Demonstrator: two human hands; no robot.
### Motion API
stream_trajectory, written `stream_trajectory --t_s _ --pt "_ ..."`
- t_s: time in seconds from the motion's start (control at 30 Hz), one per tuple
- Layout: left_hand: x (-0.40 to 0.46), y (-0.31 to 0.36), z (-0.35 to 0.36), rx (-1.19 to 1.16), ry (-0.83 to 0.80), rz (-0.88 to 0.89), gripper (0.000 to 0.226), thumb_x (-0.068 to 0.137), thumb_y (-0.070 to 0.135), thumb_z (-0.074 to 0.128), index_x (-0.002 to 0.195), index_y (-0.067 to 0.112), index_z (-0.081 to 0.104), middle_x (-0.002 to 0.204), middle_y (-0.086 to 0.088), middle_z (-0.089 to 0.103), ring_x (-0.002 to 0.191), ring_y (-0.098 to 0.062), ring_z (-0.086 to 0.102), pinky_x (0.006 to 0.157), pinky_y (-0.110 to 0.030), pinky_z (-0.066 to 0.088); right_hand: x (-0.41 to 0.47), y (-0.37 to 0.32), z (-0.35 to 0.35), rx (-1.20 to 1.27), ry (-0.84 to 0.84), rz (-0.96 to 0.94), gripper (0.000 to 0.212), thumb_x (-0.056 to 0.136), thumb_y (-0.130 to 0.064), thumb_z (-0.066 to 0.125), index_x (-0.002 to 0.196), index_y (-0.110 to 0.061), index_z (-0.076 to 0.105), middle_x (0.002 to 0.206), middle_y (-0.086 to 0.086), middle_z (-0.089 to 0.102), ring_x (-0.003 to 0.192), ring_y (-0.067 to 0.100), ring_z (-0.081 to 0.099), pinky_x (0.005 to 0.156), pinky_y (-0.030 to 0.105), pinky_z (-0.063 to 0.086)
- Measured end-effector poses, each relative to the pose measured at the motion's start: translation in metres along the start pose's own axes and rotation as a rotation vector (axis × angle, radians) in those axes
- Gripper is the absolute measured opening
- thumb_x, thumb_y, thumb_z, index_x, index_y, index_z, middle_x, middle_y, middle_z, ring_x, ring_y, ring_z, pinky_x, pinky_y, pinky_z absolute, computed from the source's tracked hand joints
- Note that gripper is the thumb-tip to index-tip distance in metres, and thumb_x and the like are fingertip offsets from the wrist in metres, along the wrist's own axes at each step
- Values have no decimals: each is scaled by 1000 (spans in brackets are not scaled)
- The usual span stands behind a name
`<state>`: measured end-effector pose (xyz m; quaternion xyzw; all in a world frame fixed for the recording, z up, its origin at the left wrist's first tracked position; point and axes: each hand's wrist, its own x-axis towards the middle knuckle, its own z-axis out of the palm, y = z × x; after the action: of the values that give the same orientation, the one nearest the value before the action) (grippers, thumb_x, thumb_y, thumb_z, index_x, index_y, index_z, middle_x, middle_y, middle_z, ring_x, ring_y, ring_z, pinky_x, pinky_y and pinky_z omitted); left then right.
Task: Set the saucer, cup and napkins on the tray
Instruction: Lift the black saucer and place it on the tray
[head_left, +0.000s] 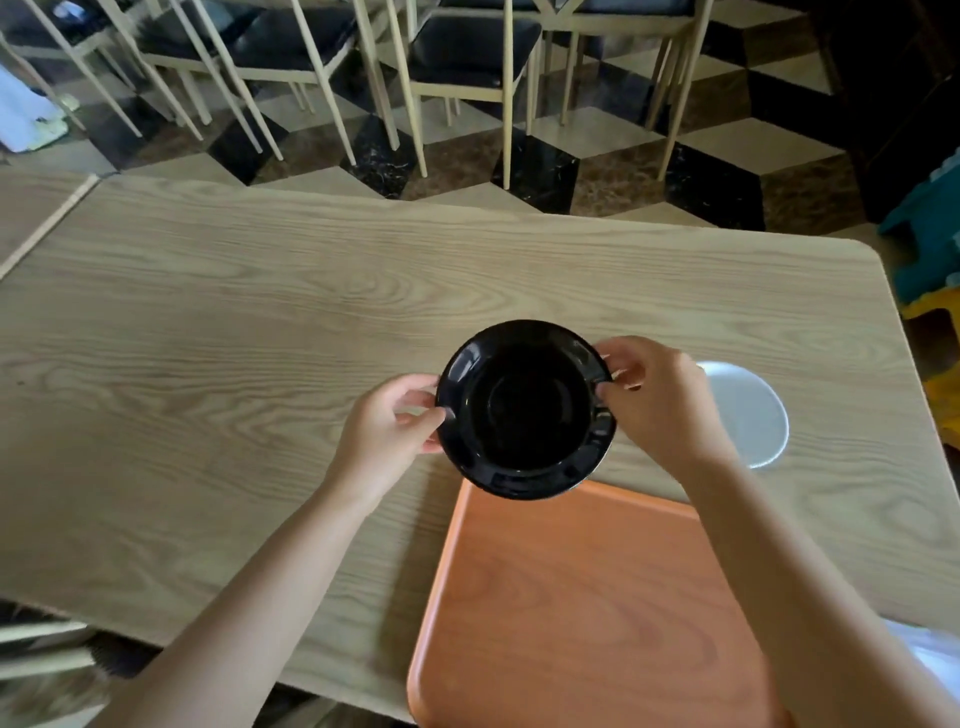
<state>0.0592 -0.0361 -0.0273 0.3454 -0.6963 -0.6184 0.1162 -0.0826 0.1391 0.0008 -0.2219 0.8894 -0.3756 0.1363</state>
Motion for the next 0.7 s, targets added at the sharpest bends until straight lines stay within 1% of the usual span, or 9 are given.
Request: stream_trajectory --t_s 0.07,0.17,0.23,0.3,0.37,0.4,0.47,0.53,0.7 --pt "-14 -4 -1 8 -4 -7 32 84 -7 57 97 21 66 81 -1 64 62 -3 65 56 -19 55 -23 7 0 45 -6 46 32 74 0 58 96 -21 69 79 -8 66 71 12 59 69 23 45" --pt "-32 -11 0 62 -87 -35 35 85 -8 54 106 19 66 79 7 69 68 -4 67 61 -22 57 -56 22 5 109 -30 86 39 71 4 58 92 -27 70 77 -12 68 66 -1 59 62 10 42" --pt "-42 -17 3 118 -153 -54 41 85 -9 51 104 24 66 73 14 72 69 -2 67 61 -21 56 -75 35 10 140 -48 137 42 69 4 57 89 -31 68 79 -12 70 69 1 61 66 19 44" --pt "-49 -24 6 209 -175 -53 53 84 -10 50 97 38 67 74 16 73 68 0 67 60 -21 55 -91 46 15 152 -62 211 43 70 4 57 85 -35 66 80 -12 70 74 8 64 69 25 44" --pt "-52 -32 7 332 -165 -22 68 81 -10 52 82 57 65 75 23 72 66 2 65 63 -27 57 -104 54 21 163 -84 260 43 70 2 57 87 -36 67 81 -14 71 75 7 64 69 22 45" --pt "-53 -36 8 386 -155 -6 70 79 -9 54 80 60 64 73 26 70 66 2 64 66 -30 58 -109 58 24 171 -88 273 43 70 2 57 87 -36 67 82 -13 71 72 5 64 69 22 46" --pt "-54 -37 10 464 -121 4 55 79 -5 58 94 47 68 77 19 70 71 -3 66 73 -37 58 -114 64 28 193 -83 295 45 70 3 57 87 -38 67 81 -12 72 69 5 64 71 28 50" --pt "-54 -37 12 519 -93 -3 39 80 1 60 107 27 69 87 6 69 74 -11 66 79 -37 56 -116 67 32 217 -72 314 46 70 4 56 88 -36 67 81 -11 72 73 10 66 75 34 53" --pt "-54 -40 16 559 -61 17 34 81 2 62 112 17 67 96 -3 71 73 -13 64 78 -29 54 -119 69 37 233 -56 312 45 70 5 55 89 -34 67 80 -12 72 75 12 66 75 32 52"
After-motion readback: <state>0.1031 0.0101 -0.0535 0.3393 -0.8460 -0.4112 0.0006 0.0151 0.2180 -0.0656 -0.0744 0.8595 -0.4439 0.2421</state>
